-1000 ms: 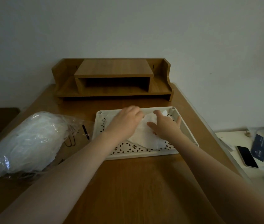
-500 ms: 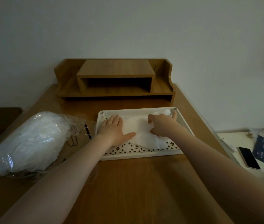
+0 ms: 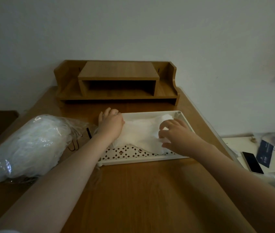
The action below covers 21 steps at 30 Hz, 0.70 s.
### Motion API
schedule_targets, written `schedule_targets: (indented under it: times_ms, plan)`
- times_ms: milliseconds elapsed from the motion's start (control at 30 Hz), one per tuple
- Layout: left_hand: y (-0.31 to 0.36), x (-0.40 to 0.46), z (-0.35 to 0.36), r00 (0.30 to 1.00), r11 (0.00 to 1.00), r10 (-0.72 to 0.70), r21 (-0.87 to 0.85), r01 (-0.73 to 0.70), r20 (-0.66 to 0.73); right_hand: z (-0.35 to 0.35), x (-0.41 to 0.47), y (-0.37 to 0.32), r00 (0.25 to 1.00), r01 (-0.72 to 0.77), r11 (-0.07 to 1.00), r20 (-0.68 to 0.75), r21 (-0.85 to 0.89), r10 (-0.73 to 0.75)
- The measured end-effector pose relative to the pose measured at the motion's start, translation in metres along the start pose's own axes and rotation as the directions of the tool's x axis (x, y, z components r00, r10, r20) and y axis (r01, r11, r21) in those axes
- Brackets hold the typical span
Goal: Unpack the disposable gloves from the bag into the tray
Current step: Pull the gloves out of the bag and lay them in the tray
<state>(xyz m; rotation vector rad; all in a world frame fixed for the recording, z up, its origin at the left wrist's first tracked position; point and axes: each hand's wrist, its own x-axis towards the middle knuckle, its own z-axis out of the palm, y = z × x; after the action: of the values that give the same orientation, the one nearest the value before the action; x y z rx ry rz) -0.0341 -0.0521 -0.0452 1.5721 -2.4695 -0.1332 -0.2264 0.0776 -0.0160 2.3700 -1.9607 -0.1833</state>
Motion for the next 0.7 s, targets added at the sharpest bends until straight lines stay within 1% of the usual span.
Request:
schedule_targets:
  times_ms: [67, 100, 133, 167, 200, 233, 267, 300, 333, 367, 400, 467, 500, 600, 667, 700]
  plan:
    - [0.002, 0.001, -0.003, 0.995, 1.000, -0.008, -0.009, 0.007, -0.098, 0.000, -0.003, -0.003, 0.996, 0.076, 0.997, 0.045, 0.033, -0.077]
    - [0.003, 0.000, -0.005, 0.987, 1.000, -0.010, -0.005, 0.009, -0.163, -0.002, -0.004, -0.002, 0.994, 0.096, 0.992, 0.036, 0.083, -0.099]
    - [0.007, -0.004, -0.007, 0.973, 1.000, 0.003, -0.001, -0.003, -0.231, -0.005, -0.003, -0.002, 0.995, 0.100, 0.983, -0.009, 0.155, -0.100]
    - [0.011, -0.008, -0.007, 0.959, 0.999, 0.037, -0.010, -0.041, -0.282, -0.008, -0.001, -0.002, 0.994, 0.094, 0.968, -0.085, 0.233, -0.076]
    - [0.019, -0.012, -0.008, 0.953, 0.995, 0.082, -0.037, -0.097, -0.292, -0.009, 0.004, -0.003, 0.985, 0.084, 0.947, -0.167, 0.309, -0.033]
    - [0.028, -0.016, -0.008, 0.957, 0.983, 0.134, -0.085, -0.161, -0.258, -0.008, 0.011, -0.006, 0.977, 0.066, 0.927, -0.215, 0.369, 0.016]
    - [0.038, -0.019, -0.005, 0.962, 0.965, 0.193, -0.138, -0.221, -0.193, -0.004, 0.019, -0.011, 0.975, 0.048, 0.915, -0.218, 0.400, 0.044]
    - [0.046, -0.022, -0.002, 0.964, 0.948, 0.246, -0.181, -0.261, -0.104, 0.004, 0.028, -0.016, 0.981, 0.035, 0.920, -0.187, 0.390, 0.043]
    - [0.051, -0.023, 0.002, 0.960, 0.940, 0.281, -0.201, -0.276, -0.002, 0.016, 0.037, -0.020, 0.991, 0.016, 0.935, -0.126, 0.355, 0.031]
    - [0.052, -0.024, 0.008, 0.952, 0.943, 0.294, -0.189, -0.273, 0.091, 0.027, 0.043, -0.024, 0.999, -0.023, 0.954, -0.039, 0.300, 0.037]
    - [0.049, -0.023, 0.014, 0.944, 0.955, 0.278, -0.158, -0.251, 0.180, 0.037, 0.047, -0.024, 0.997, -0.073, 0.966, 0.048, 0.249, 0.063]
    - [0.040, -0.021, 0.022, 0.929, 0.980, 0.196, -0.091, -0.176, 0.313, 0.045, 0.050, -0.017, 0.979, -0.162, 0.966, 0.156, 0.201, 0.132]
    - [0.035, -0.019, 0.025, 0.928, 0.988, 0.156, -0.050, -0.148, 0.337, 0.045, 0.051, -0.012, 0.970, -0.193, 0.962, 0.188, 0.191, 0.157]
    - [0.028, -0.015, 0.029, 0.940, 0.996, 0.057, 0.051, -0.078, 0.337, 0.044, 0.048, -0.001, 0.944, -0.273, 0.948, 0.236, 0.165, 0.231]
    - [0.029, -0.016, 0.028, 0.942, 0.998, 0.020, 0.055, -0.041, 0.336, 0.047, 0.045, 0.003, 0.925, -0.335, 0.924, 0.249, 0.185, 0.286]
    - [0.029, -0.017, 0.026, 0.943, 0.999, 0.031, 0.007, -0.035, 0.331, 0.048, 0.043, 0.003, 0.916, -0.365, 0.908, 0.254, 0.206, 0.311]
